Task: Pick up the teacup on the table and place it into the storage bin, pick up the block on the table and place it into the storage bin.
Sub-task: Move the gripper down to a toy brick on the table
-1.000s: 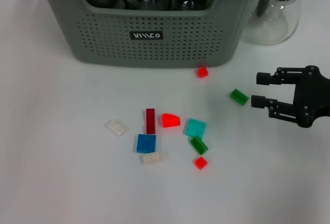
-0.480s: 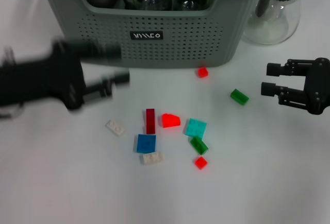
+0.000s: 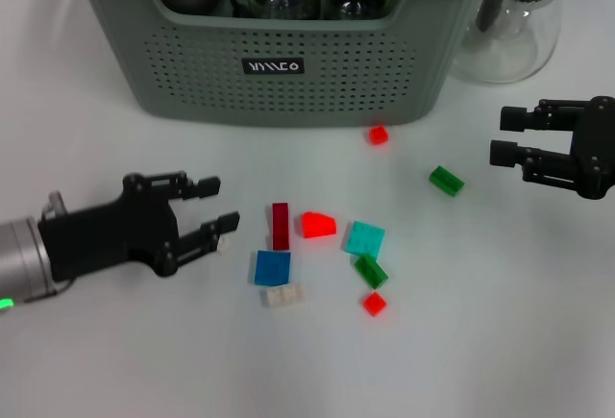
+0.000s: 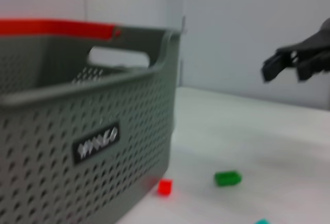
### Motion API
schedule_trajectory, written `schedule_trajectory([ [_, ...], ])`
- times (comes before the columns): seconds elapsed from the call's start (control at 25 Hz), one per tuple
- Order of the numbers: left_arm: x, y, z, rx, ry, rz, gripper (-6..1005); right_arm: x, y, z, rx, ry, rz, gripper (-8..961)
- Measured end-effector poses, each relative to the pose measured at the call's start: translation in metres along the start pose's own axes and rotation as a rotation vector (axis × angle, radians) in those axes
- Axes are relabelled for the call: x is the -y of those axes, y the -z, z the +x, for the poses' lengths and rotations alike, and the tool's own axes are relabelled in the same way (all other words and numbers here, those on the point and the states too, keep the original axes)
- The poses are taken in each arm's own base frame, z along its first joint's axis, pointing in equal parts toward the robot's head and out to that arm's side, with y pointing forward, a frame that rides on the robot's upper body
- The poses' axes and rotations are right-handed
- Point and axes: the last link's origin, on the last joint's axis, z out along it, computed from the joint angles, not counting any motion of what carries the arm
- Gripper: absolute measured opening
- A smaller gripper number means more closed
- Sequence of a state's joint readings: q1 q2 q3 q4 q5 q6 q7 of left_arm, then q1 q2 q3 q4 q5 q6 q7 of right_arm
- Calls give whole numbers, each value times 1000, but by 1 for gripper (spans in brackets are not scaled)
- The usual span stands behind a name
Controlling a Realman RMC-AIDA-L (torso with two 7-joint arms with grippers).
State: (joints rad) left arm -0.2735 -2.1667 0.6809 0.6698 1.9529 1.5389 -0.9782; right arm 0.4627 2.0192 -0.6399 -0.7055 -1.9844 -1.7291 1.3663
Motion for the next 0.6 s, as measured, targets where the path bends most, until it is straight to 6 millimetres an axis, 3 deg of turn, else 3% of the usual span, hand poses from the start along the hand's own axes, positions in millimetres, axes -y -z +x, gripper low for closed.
schedule_trajectory([
  [0.28,-12,1,-27,-55,25,131,475,0,-3,-1,4,-1,-4,523],
  [0.44,-35,4,-47,-116,16,237,494,1,-5,-3,5,2,-7,523],
  [0.6,-45,4,-53,-120,-8,253,586,2,-6,-6,5,9,-10,523],
])
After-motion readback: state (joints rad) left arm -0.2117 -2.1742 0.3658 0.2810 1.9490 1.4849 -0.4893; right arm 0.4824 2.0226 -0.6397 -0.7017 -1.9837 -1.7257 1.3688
